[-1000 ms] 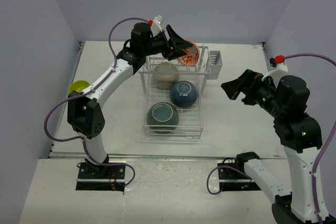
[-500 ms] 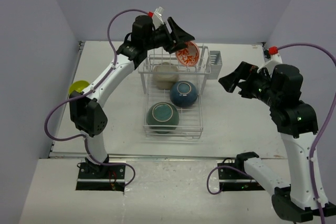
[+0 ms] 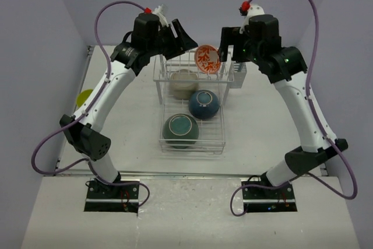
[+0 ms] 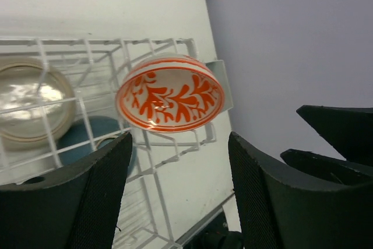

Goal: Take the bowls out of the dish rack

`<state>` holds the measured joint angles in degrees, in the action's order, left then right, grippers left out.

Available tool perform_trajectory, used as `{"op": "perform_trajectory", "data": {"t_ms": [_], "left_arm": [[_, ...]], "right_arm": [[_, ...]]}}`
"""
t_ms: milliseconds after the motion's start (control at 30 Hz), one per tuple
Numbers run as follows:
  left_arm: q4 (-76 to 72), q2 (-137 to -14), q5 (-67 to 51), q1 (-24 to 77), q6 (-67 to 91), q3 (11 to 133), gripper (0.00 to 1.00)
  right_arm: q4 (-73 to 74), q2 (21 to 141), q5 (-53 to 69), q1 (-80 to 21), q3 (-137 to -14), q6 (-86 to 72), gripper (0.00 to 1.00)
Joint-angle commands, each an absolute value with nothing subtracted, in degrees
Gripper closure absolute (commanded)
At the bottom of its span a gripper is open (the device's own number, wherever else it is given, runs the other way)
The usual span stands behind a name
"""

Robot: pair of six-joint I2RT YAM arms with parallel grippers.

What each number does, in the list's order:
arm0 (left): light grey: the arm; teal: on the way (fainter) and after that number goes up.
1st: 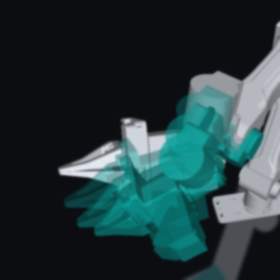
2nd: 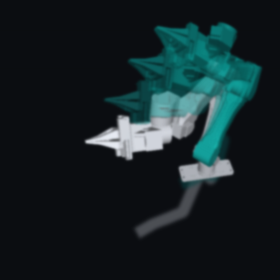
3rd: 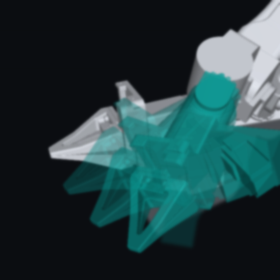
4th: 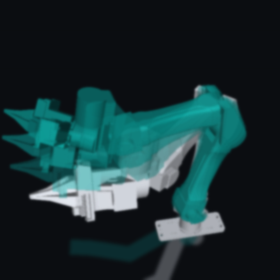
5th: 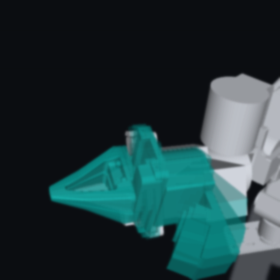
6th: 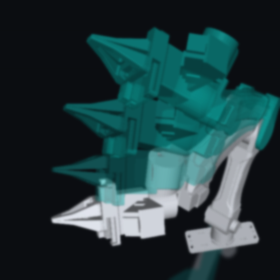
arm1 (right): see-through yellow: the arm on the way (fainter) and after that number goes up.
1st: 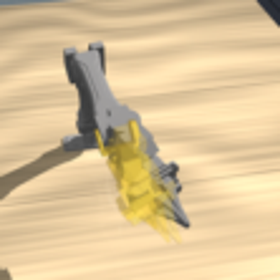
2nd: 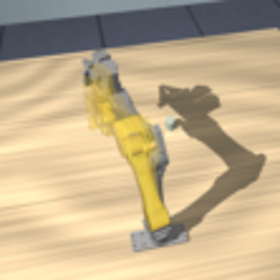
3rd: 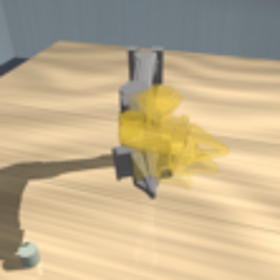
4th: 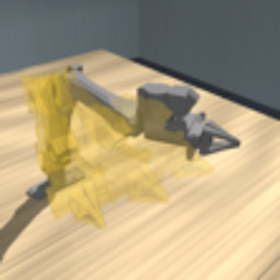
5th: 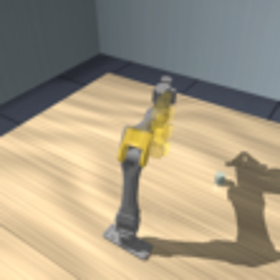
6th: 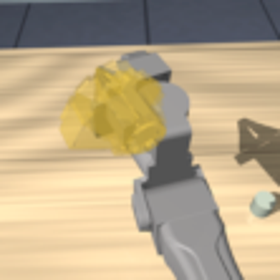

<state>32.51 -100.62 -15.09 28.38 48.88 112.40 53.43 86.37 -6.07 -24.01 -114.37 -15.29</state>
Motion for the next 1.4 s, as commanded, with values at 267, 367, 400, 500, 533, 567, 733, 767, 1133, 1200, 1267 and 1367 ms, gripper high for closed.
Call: {"op": "perform_trajectory", "data": {"t_ms": [267, 367, 400, 500, 533, 567, 733, 767, 1133, 1200, 1267, 1367], "left_arm": [[42.3, -91.1, -3.9, 21.1, 39.1, 110.8, 0.32], [42.1, -90.8, -5.3, 18.7, 38.8, 110.6, 0.31], [42.0, -90.9, -6.1, 18.3, 38.8, 110.4, 0.31], [41.6, -90.9, -6.9, 17.7, 38.8, 110.4, 0.3], [41.5, -91.0, -6.9, 17.7, 38.9, 110.5, 0.3], [41.3, -91.0, -7.1, 17.8, 38.9, 110.4, 0.3], [40.8, -91.5, -7.9, 17.3, 39.4, 110.8, 0.29], [40.6, -91.6, -8.3, 17.2, 39.4, 110.8, 0.29], [40.3, -91.0, -9.1, 15.7, 39.6, 110.0, 0.27], [40.0, -90.7, -9.4, 15.5, 39.7, 109.5, 0.27], [39.7, -90.4, -9.8, 15.1, 40.0, 108.8, 0.26], [39.3, -90.1, -10.2, 14.7, 40.2, 108.3, 0.26]], "right_arm": [[51.5, 96.0, -27.4, -34.6, -119.0, -4.8, 0.1], [48.8, 95.5, -29.3, -34.6, -116.6, -3.8, 0.11], [48.3, 95.6, -29.7, -34.6, -116.3, -3.0, 0.11], [47.6, 96.9, -30.7, -34.5, -116.8, -1.8, 0.13], [47.2, 97.3, -30.7, -34.6, -116.9, -1.6, 0.13], [46.9, 97.8, -30.5, -34.6, -116.9, -1.5, 0.14], [46.1, 100.0, -30.6, -34.6, -117.6, -1.1, 0.17], [45.9, 100.3, -30.6, -34.6, -117.6, -1.0, 0.17], [44.6, 105.6, -34.5, -34.7, -118.5, -1.5, 0.33], [44.0, 105.9, -36.3, -35.0, -118.1, -1.8, 0.38], [43.6, 105.8, -38.4, -35.4, -117.2, -2.0, 0.46], [43.7, 106.3, -41.8, -35.9, -116.9, -2.5, 0.61]]}}
